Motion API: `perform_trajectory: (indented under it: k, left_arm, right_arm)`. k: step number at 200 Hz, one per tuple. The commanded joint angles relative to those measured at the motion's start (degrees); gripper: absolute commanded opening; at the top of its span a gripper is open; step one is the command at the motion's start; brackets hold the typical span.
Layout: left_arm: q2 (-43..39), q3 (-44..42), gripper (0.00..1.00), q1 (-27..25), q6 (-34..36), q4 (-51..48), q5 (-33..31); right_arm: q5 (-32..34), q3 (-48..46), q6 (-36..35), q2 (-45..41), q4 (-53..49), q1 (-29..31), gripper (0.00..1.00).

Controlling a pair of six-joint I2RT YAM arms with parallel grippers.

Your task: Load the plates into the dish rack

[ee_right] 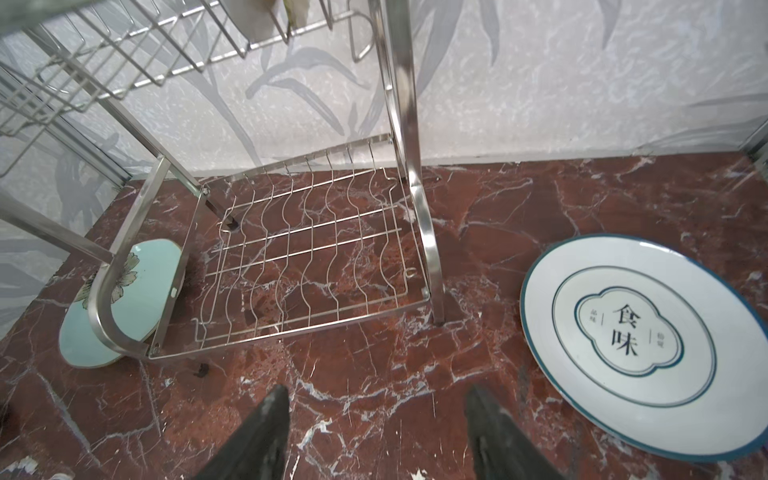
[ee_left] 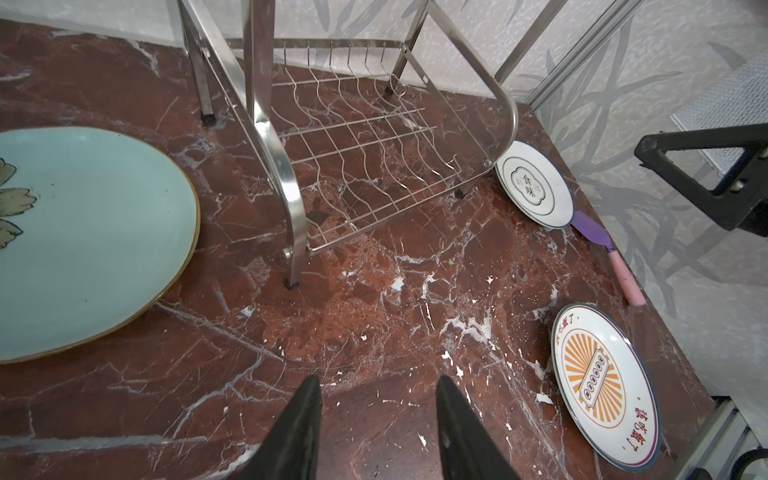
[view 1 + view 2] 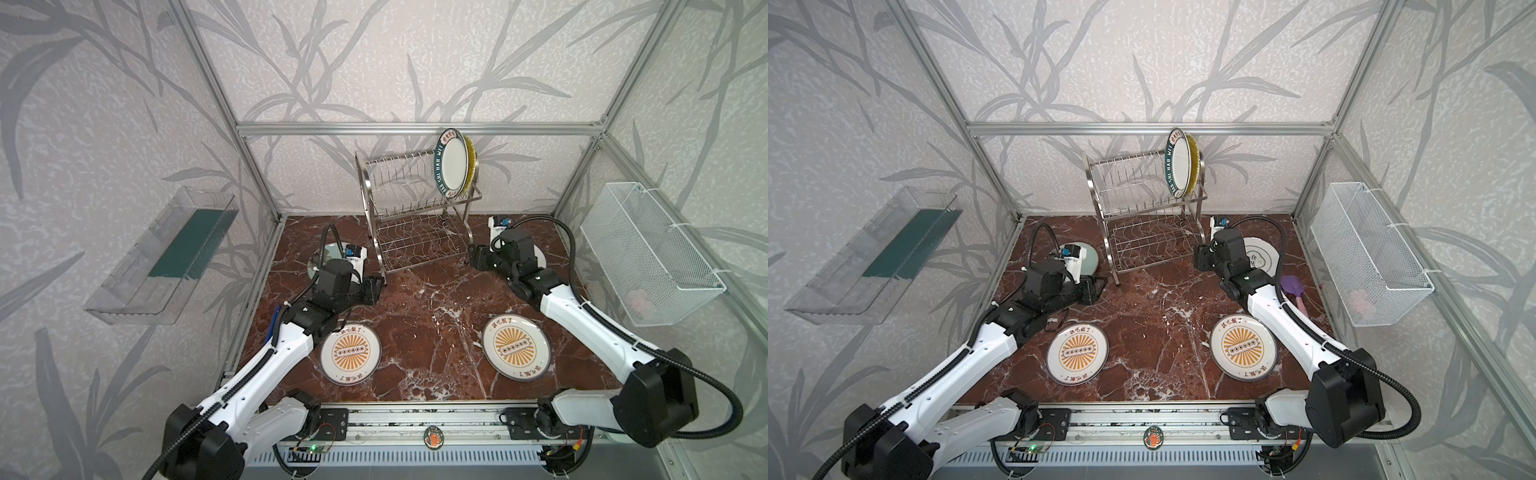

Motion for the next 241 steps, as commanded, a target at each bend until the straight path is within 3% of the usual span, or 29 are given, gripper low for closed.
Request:
perform_trajectory:
  k: [1,108,162,241]
  left_arm:
    - [-1.9,-1.8,0.44,-0.1,-2.8,1.8,0.2]
    - [-0.1,-7.1,0.44,-0.2,-7.9,6.1,4.4]
    - [1.6,-15.0,0.44,-2.3,-14.1,22.3,4.2]
    - [6.1,-13.4,0.44,-7.4,-11.8,24.6,2.8]
  right_arm:
    - [-1.4,-2.4,2.6,-2.8,2.8,-0.4,0.67]
    - [-3.5,-13.2,4.6,-5.9,4.9,-4.5,0.67]
    - [-5.4,-17.1,6.1,-8.3,5.3,-9.8,0.67]
    - [-8.1,-18.7,6.2,-6.6,6.3,-16.7,0.67]
